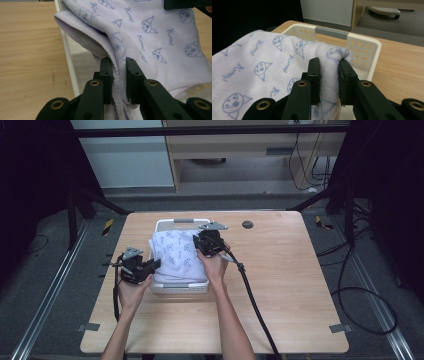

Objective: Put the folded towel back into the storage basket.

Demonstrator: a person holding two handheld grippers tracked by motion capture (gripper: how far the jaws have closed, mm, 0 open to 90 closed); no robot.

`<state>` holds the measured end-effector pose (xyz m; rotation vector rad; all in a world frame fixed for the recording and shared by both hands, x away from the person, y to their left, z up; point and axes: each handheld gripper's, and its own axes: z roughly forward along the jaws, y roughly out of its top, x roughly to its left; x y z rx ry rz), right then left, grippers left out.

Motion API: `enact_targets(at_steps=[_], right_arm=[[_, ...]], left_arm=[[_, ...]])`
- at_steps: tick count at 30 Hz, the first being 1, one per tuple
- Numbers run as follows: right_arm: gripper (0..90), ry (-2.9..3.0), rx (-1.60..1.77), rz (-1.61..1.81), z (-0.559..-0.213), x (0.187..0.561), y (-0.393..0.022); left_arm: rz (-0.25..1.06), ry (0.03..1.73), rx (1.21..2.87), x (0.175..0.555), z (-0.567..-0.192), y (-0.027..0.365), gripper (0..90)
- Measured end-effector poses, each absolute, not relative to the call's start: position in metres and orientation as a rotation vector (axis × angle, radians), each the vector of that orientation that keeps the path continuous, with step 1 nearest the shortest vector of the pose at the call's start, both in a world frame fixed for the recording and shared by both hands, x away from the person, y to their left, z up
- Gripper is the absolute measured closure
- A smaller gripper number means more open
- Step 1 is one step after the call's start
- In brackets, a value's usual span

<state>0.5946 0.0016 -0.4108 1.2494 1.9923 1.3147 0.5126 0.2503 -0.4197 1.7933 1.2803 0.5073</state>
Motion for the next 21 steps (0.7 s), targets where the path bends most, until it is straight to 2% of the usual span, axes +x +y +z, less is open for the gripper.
enact_targets(at_steps=[21], right_arm=[[73.1, 2.017, 1.258, 1.247, -0.429, 0.597, 0.004]], left_arm=[[0.504, 1.309, 1.836, 0.520, -0.433, 0.246, 77.2]])
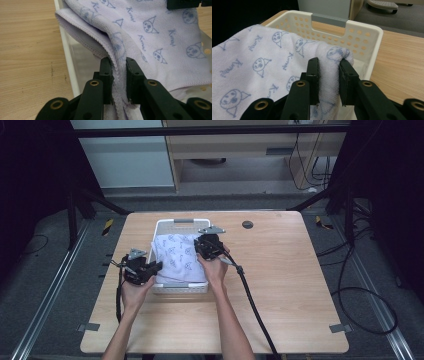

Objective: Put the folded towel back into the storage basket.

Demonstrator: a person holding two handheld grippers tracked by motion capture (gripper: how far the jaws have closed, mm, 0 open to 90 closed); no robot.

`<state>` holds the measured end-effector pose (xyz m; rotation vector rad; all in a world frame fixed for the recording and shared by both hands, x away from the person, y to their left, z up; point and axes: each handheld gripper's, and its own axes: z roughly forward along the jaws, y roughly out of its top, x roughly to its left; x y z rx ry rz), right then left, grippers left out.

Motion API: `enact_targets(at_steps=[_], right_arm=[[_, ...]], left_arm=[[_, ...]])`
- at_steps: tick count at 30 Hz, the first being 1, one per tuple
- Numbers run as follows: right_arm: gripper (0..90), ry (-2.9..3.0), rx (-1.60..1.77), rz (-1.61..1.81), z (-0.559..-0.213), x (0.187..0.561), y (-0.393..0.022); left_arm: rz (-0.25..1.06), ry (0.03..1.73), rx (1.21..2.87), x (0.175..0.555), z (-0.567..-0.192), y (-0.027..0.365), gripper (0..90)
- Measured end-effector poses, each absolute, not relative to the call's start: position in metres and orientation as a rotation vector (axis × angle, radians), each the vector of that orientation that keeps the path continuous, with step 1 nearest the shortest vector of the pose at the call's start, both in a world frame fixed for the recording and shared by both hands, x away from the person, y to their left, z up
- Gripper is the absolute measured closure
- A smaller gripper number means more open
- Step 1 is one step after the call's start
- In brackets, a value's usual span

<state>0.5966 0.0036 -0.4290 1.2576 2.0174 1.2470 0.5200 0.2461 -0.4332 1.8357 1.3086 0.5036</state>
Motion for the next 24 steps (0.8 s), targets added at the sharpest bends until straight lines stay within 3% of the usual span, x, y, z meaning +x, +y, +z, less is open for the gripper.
enact_targets(at_steps=[16, 24], right_arm=[[67.2, 2.051, 1.255, 1.193, -0.4367, 0.5985, 0.0058], [66.6, 2.025, 1.228, 1.219, -0.4299, 0.5956, 0.0017]], left_arm=[[0.529, 1.328, 1.848, 0.5221, -0.4360, 0.2436, 70.4], [0.539, 1.300, 1.817, 0.5176, -0.4274, 0.2441, 72.1]])
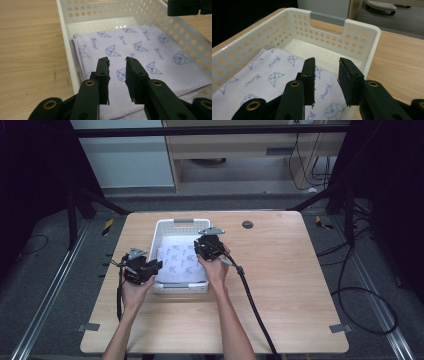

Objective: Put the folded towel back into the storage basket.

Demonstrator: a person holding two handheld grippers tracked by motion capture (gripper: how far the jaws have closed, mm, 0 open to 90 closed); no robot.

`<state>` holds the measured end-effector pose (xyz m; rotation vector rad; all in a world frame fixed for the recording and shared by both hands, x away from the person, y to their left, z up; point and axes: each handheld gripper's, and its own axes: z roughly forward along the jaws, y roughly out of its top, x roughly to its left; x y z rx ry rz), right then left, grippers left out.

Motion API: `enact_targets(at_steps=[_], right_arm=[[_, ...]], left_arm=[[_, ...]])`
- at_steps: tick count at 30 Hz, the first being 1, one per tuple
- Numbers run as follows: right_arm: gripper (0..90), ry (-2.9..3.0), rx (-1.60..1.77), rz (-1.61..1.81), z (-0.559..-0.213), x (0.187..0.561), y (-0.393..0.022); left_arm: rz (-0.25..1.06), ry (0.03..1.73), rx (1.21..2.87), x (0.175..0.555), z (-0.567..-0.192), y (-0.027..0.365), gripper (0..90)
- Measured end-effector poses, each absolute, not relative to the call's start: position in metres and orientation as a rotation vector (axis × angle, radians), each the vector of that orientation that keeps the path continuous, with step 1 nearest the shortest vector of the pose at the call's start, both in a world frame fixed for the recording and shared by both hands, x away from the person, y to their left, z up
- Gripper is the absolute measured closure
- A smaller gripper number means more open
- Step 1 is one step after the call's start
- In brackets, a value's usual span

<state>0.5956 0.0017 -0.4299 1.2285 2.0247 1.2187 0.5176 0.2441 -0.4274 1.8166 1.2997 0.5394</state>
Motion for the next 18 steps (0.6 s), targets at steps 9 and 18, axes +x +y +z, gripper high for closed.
enact_targets(at_steps=[9, 18], right_arm=[[64.0, 1.996, 1.212, 1.256, -0.419, 0.580, -0.014], [54.1, 1.994, 1.218, 1.307, -0.410, 0.558, -0.048]], left_arm=[[0.554, 1.245, 1.791, 0.508, -0.415, 0.238, 71.2], [0.568, 1.172, 1.783, 0.493, -0.401, 0.228, 68.7]])
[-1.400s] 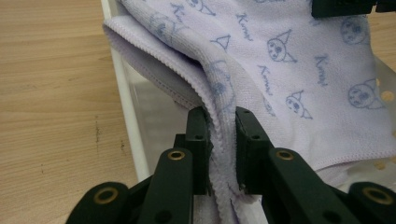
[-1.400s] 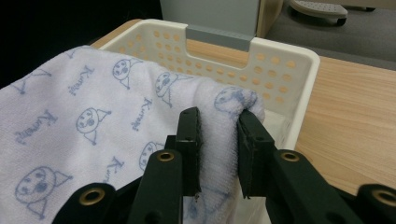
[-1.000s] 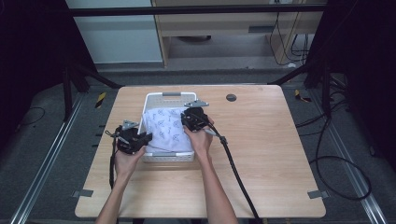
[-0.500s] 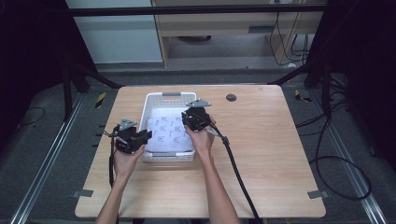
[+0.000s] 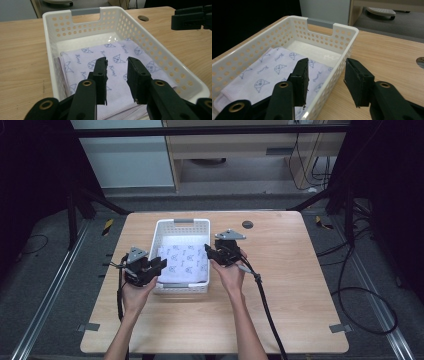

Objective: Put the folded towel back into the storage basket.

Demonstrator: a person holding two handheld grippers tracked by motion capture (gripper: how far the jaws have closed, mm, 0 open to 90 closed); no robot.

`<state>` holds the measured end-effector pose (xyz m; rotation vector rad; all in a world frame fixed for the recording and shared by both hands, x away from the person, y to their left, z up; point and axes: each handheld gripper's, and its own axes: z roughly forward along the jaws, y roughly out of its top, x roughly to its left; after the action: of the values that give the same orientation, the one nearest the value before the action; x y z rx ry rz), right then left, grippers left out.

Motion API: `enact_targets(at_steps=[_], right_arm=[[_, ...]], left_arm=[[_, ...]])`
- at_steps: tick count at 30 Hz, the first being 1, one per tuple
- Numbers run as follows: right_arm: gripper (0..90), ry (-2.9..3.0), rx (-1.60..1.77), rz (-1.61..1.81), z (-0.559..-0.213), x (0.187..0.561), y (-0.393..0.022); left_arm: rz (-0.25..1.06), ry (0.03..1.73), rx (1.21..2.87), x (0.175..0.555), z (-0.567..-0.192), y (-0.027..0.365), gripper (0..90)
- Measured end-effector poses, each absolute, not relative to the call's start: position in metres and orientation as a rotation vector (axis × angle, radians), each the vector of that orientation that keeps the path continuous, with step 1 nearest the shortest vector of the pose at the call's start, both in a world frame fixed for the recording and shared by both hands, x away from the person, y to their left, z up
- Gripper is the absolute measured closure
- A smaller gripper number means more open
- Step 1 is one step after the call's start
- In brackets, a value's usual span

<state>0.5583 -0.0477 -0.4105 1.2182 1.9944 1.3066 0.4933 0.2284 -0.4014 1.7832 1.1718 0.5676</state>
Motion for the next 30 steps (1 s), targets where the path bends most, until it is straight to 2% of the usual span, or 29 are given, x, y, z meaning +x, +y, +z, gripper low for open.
enact_targets(at_steps=[6, 7, 8, 9, 16, 30], right_arm=[[44.6, 1.976, 1.204, 1.338, -0.407, 0.542, -0.069], [42.1, 1.975, 1.206, 1.349, -0.407, 0.539, -0.073], [35.9, 1.987, 1.218, 1.368, -0.408, 0.535, -0.079], [35.9, 1.987, 1.218, 1.368, -0.408, 0.535, -0.079], [20.6, 2.002, 1.208, 1.373, -0.417, 0.517, -0.099], [14.1, 1.922, 1.255, 1.364, -0.434, 0.485, -0.152]], left_arm=[[0.586, 1.144, 1.798, 0.486, -0.398, 0.225, 66.2], [0.593, 1.140, 1.800, 0.485, -0.397, 0.225, 65.4], [0.597, 1.139, 1.801, 0.484, -0.397, 0.224, 63.5], [0.602, 1.138, 1.801, 0.483, -0.398, 0.224, 63.5], [0.625, 1.134, 1.813, 0.477, -0.402, 0.224, 58.7], [0.663, 1.139, 1.813, 0.458, -0.411, 0.235, 45.1]])
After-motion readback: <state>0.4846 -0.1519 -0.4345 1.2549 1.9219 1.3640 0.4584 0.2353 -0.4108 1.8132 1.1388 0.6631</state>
